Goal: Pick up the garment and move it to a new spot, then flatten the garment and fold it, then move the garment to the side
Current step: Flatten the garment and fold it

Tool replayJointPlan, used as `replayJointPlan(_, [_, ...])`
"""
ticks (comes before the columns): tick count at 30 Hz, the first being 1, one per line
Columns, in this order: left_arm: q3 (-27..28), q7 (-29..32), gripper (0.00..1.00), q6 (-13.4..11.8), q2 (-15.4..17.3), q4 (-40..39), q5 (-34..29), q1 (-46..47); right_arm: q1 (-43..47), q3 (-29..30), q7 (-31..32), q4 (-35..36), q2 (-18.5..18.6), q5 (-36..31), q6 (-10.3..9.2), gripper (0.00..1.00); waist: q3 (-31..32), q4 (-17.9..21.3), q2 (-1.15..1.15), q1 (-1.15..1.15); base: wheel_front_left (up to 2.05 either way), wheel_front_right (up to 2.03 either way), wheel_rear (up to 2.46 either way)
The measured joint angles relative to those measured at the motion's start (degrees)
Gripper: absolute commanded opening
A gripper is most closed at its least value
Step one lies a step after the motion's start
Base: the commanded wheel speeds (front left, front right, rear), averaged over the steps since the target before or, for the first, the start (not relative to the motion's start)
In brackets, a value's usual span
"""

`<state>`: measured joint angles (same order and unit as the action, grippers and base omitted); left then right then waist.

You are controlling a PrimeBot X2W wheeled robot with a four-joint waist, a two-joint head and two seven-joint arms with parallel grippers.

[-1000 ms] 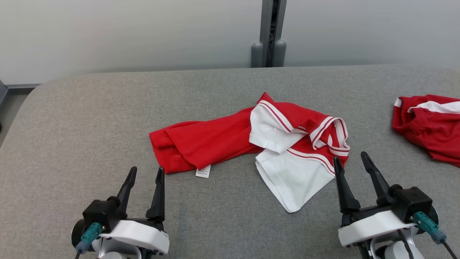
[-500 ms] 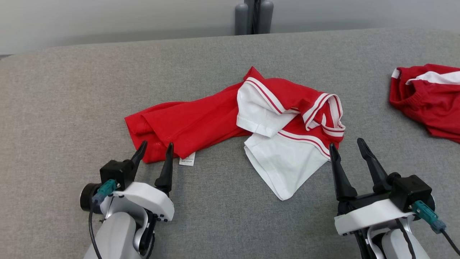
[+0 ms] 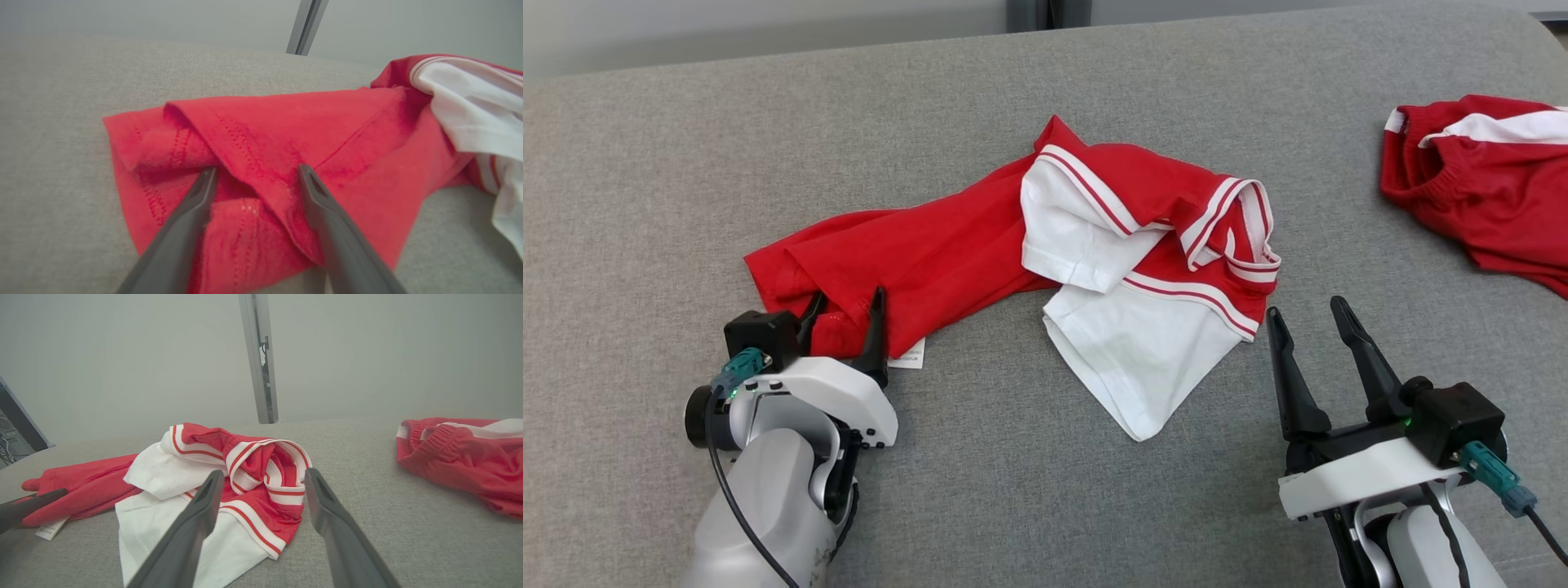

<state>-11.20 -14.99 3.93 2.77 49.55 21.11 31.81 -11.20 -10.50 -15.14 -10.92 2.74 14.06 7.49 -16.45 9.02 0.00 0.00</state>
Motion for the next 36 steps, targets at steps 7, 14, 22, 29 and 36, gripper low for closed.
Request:
replayJointPlan(7, [-0.29, 0.00, 1.00, 0.12, 0.00, -0.51, -0.77, 0.27, 0.01, 0.02, 0.00, -0.19, 0.00, 0.09, 0.00, 1.00, 0.66, -0.09, 0.00, 0.00, 0.00, 0.00, 0.00])
replayJointPlan(14, [-0.88, 0.00, 0.64, 0.56, 0.00, -0.92, -1.00, 0.02, 0.01, -0.56, 0.00, -0.45, -0.01, 0.09, 0.00, 1.00, 1.45, -0.60, 0.00, 0.00, 0.00, 0.00, 0.00])
replayJointPlan(22, [-1.72, 0.00, 0.00, 1.08, 0.00, -0.59, -0.94, -0.04, 0.05, -0.98, 0.00, -0.83, 0.00, 0.09, 0.00, 1.00, 2.08, -0.67, 0.00, 0.00, 0.00, 0.00, 0.00])
replayJointPlan(29, [-0.48, 0.00, 0.00, 0.78, 0.12, -5.13, -2.57, -0.63, 0.11, -1.18, 0.00, -1.04, 0.00, 0.22, 0.00, 1.00, 2.89, -0.73, 0.00, 0.00, 0.00, 0.00, 0.00])
replayJointPlan(36, [2.02, 0.00, 0.00, 1.11, 1.45, -10.44, -2.91, 1.33, 0.11, -1.62, 0.00, -0.97, -0.01, 0.75, 0.00, 1.00, 3.16, -0.39, 0.00, 0.00, 0.00, 0.00, 0.00])
